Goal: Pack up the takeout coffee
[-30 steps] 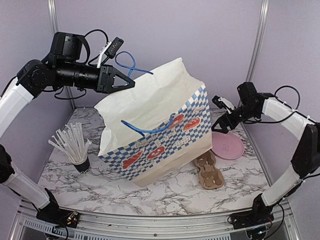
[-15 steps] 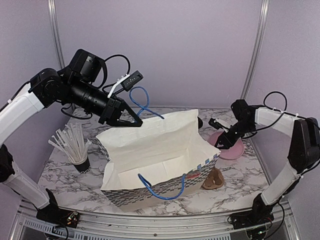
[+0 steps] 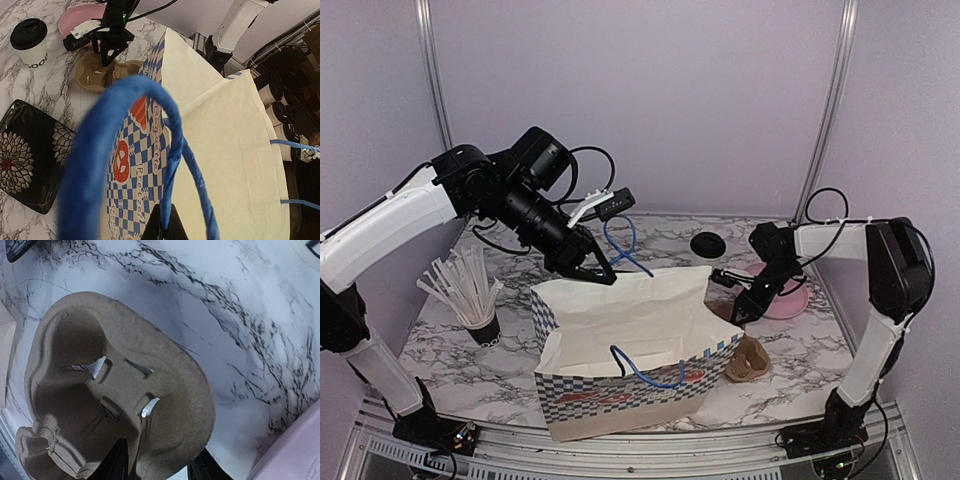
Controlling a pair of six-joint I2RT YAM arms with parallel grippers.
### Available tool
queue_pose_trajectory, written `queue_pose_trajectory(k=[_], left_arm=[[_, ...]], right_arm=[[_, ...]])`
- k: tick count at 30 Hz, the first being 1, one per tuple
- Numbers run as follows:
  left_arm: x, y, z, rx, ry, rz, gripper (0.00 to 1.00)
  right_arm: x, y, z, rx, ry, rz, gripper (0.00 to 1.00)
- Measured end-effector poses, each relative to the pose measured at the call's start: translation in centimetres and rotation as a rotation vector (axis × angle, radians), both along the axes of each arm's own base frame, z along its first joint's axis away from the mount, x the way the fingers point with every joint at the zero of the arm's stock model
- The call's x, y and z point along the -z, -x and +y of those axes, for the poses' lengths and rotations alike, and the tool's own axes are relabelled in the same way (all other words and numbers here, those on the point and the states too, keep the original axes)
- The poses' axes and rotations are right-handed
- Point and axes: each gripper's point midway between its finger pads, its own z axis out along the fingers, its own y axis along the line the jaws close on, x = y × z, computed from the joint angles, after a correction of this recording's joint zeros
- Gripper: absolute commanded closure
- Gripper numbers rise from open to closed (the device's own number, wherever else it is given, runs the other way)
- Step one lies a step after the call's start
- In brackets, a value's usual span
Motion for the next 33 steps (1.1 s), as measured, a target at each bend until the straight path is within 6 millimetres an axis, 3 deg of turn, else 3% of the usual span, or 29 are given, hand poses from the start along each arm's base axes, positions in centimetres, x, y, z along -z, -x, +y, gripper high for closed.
queue_pose_trajectory(k=[3,6,12,15,18,20,26,33], left_arm=[[0.8,-0.7,-0.1,-0.012,-0.027,-0.025,0.90],[1.2,-1.4,-0.1,-0.025,-0.049,-0.053,0.77],[1.0,-2.3,0.1,-0.043,-0.062,-0.104,0.54],[1.2,-2.7,0.2,-0.058,-0.078,-0.125,0.52],[1.3,-3.0,0.4,-0.065,-0.086,-0.139,0.51],[1.3,-3.0,0.4,-0.068,-0.090,-0.144,0.49],[1.7,-2.9,1.0,-0.074,-0.104,-0.148,0.46],[2.0,-2.6,1.4,-0.078,-0.115,-0.147,0.46]], right_arm=[[0.1,-0.3,1.4,-0.029,-0.022,0.006,0.59],[-0.6,-1.2,2.4,-0.045,-0.053,-0.011,0.49],[-3.0,-2.0,2.7,-0.039,-0.077,-0.075,0.28],[-5.0,-1.6,2.1,-0.039,-0.075,-0.132,0.19],[-6.2,0.4,1.0,-0.057,-0.055,-0.164,0.16],[-5.9,1.8,0.2,-0.072,-0.027,-0.160,0.15],[-1.8,6.8,-2.4,-0.140,0.084,-0.018,0.14],[-1.1,6.3,-3.7,-0.131,0.172,-0.036,0.19]])
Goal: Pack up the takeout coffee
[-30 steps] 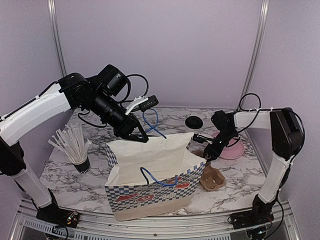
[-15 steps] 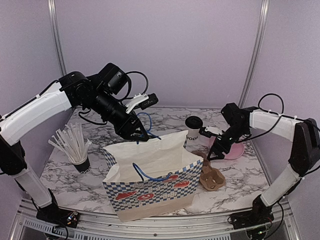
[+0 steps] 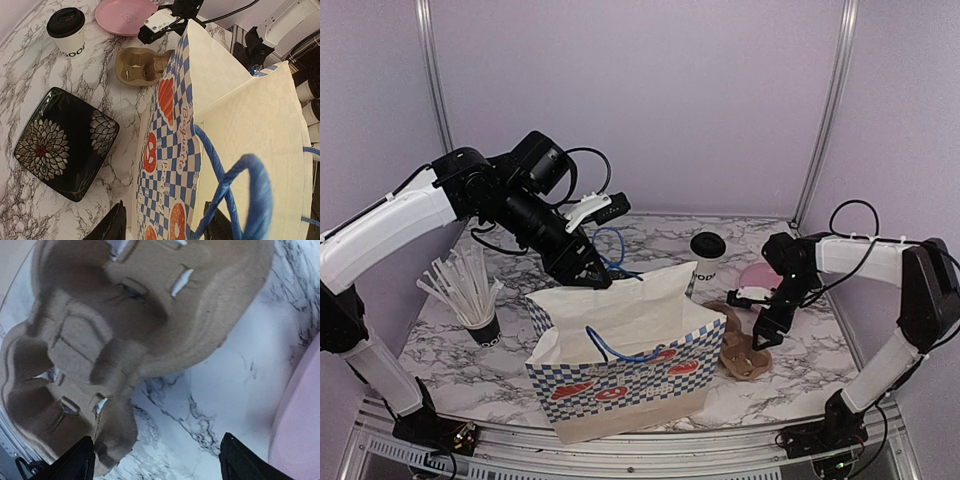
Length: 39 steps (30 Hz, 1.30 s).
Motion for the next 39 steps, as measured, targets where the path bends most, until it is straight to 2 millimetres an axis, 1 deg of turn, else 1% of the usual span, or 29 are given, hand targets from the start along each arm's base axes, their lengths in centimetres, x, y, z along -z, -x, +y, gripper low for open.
queue_pose_trajectory(k=[3,8,10,12,14,16,19,22,23,25,28,31,33,39], left_arm=[[0.0,0.0,0.0,0.000,0.000,0.000,0.46],[0.0,0.0,0.0,0.001,0.000,0.000,0.46],[0.0,0.0,0.0,0.001,0.000,0.000,0.46],[0.0,0.1,0.0,0.002,0.001,0.001,0.46],[0.0,0.1,0.0,0.003,0.001,0.002,0.47],[0.0,0.2,-0.1,0.007,0.002,0.002,0.49],[-0.1,0.4,-0.2,0.013,0.006,0.007,0.52],[-0.1,0.5,-0.2,0.015,0.007,0.009,0.54],[-0.1,0.5,-0.2,0.015,0.007,0.010,0.55],[-0.1,0.5,-0.2,0.014,0.007,0.011,0.55],[-0.1,0.5,-0.2,0.012,0.008,0.013,0.56],[0.0,0.5,-0.2,0.007,0.007,0.018,0.56],[0.1,0.5,-0.2,0.004,0.003,0.024,0.56],[0.6,0.6,-0.1,0.000,-0.008,0.032,0.56]], right_arm=[[0.1,-1.6,-1.0,0.055,0.044,-0.030,0.21],[-0.8,-5.7,-3.0,0.180,0.081,-0.118,0.21],[-1.5,-6.7,-3.4,0.203,0.080,-0.150,0.24],[-2.2,-7.0,-3.0,0.194,0.052,-0.168,0.27],[-3.0,-6.7,-2.2,0.157,0.006,-0.172,0.29],[-4.0,-5.9,-1.4,0.108,-0.048,-0.171,0.31],[-5.9,-4.2,0.3,-0.004,-0.144,-0.175,0.40],[-6.7,-2.8,2.1,-0.105,-0.202,-0.174,0.47],[-6.7,-2.4,2.7,-0.135,-0.211,-0.169,0.49],[-6.3,-1.7,3.8,-0.184,-0.226,-0.144,0.51],[-5.1,-1.2,4.8,-0.217,-0.221,-0.099,0.52],[-3.5,-1.1,5.2,-0.218,-0.203,-0.054,0.52],[-3.0,-1.3,5.2,-0.210,-0.187,-0.046,0.51],[-2.4,-1.8,5.3,-0.189,-0.147,-0.058,0.51]])
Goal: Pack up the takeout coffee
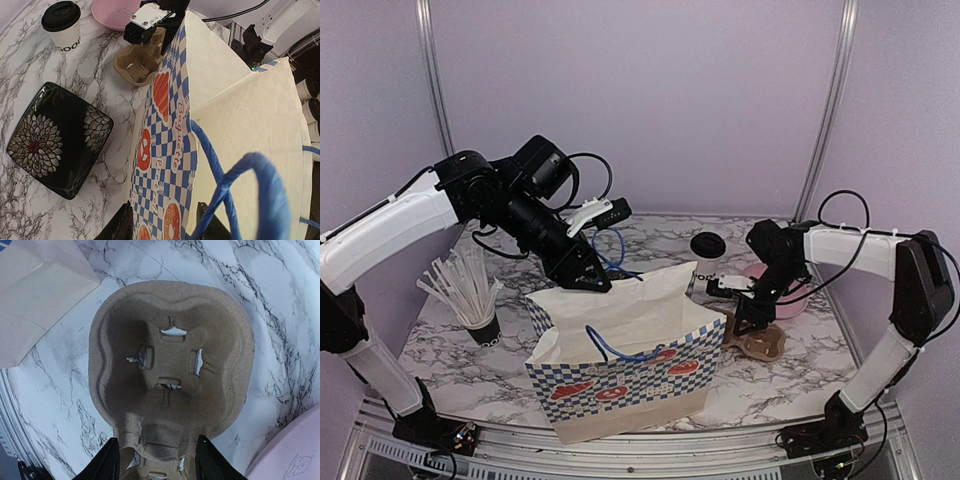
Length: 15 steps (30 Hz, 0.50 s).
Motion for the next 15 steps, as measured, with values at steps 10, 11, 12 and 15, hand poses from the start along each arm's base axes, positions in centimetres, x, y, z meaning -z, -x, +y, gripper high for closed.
queue_pose_trajectory(k=[10,11,12,15], left_arm=[[0.8,0.1,0.2,-0.001,-0.017,0.012,0.56],[0.8,0.1,0.2,-0.001,-0.017,0.012,0.56],[0.8,0.1,0.2,-0.001,-0.017,0.012,0.56],[0.8,0.1,0.2,-0.001,-0.017,0.011,0.56]], right_arm=[[0.7,-0.2,0.4,0.009,0.064,-0.033,0.51],[0.9,0.0,0.4,0.006,0.071,-0.032,0.51],[1.1,0.1,0.4,0.004,0.078,-0.030,0.51],[1.6,0.7,0.3,0.000,0.098,-0.022,0.51]])
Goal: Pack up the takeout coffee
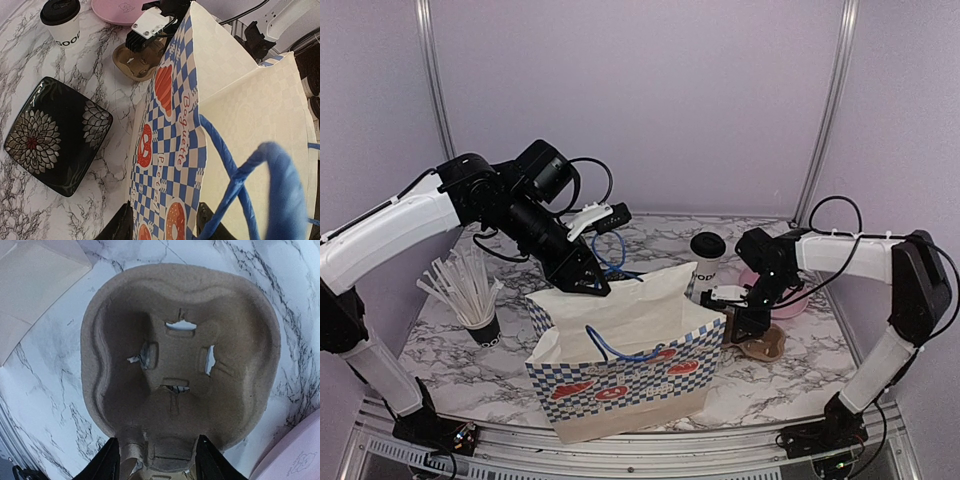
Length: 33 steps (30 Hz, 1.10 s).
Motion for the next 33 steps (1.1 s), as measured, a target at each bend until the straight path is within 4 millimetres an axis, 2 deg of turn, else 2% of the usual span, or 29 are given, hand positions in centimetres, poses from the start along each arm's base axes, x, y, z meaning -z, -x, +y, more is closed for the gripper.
queue_pose_trajectory(k=[6,15,22,25,28,31,33], left_arm=[[0.1,0.0,0.0,0.000,-0.002,0.002,0.56],[0.3,0.0,0.1,-0.001,-0.006,0.003,0.57],[0.3,0.0,0.1,-0.002,-0.007,0.003,0.60],[0.2,0.0,0.1,-0.003,-0.005,0.004,0.62],[0.1,0.0,0.0,-0.002,-0.002,0.000,0.63],[-0.2,-0.1,-0.1,-0.001,0.004,-0.005,0.63],[-0.3,-0.2,-0.2,-0.002,0.005,-0.005,0.63]], right_arm=[[0.5,0.1,-0.5,0.019,0.026,0.003,0.52],[0.6,0.0,-0.6,0.040,0.033,-0.003,0.64],[0.3,0.1,-0.5,0.042,0.022,0.002,0.70],[-1.0,-0.1,-0.2,0.039,0.004,-0.013,0.73],[-3.6,-1.1,0.7,0.037,-0.045,-0.069,0.75],[-6.3,-2.1,1.5,0.033,-0.100,-0.128,0.71],[-7.2,-2.3,1.7,0.030,-0.123,-0.147,0.69]])
